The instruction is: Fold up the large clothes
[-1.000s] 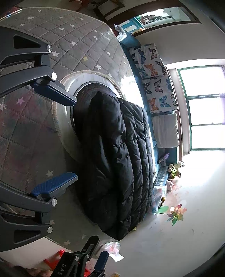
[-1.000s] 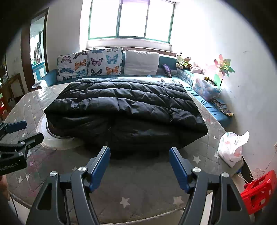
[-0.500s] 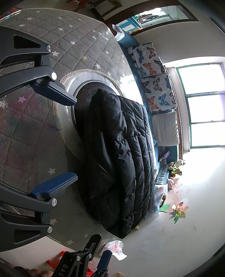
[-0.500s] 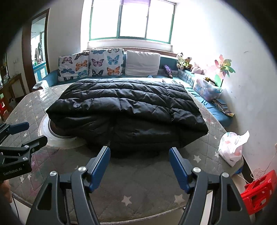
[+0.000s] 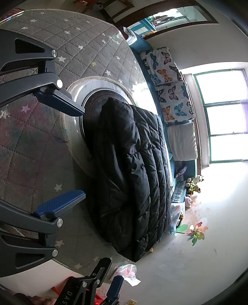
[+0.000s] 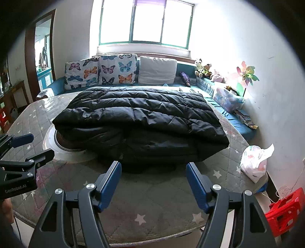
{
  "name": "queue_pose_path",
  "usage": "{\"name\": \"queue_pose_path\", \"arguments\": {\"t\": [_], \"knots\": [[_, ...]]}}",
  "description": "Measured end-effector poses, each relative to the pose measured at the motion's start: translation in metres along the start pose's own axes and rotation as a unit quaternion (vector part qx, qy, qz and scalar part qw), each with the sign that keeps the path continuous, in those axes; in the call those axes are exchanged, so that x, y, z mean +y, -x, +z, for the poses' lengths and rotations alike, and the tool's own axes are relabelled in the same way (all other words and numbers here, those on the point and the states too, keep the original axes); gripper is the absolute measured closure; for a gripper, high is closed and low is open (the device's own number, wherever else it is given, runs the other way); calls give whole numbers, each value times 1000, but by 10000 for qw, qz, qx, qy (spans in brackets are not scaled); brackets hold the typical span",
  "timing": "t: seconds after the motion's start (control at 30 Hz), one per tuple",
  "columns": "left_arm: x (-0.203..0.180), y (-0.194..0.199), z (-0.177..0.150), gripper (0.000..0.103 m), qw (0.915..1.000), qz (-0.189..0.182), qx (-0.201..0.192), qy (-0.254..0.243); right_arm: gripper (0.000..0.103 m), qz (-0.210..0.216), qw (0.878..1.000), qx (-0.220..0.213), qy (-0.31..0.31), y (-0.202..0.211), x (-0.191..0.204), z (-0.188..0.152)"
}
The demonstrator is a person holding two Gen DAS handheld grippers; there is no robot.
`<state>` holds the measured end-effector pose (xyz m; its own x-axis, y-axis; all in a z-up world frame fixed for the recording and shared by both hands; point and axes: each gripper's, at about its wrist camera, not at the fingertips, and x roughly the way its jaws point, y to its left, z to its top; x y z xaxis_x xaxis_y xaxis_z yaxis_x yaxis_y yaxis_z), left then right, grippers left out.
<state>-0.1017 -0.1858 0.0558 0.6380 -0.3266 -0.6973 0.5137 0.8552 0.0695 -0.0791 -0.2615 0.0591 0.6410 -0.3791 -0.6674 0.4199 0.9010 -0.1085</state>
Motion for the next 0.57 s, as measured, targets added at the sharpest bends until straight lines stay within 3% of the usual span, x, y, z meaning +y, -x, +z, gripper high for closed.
{"name": "queue_pose_path", "arguments": {"t": [0.57], "knots": [[-5, 3, -4, 18, 9999, -44, -44, -86, 26, -7, 10000, 5, 24, 1, 3, -1]]}}
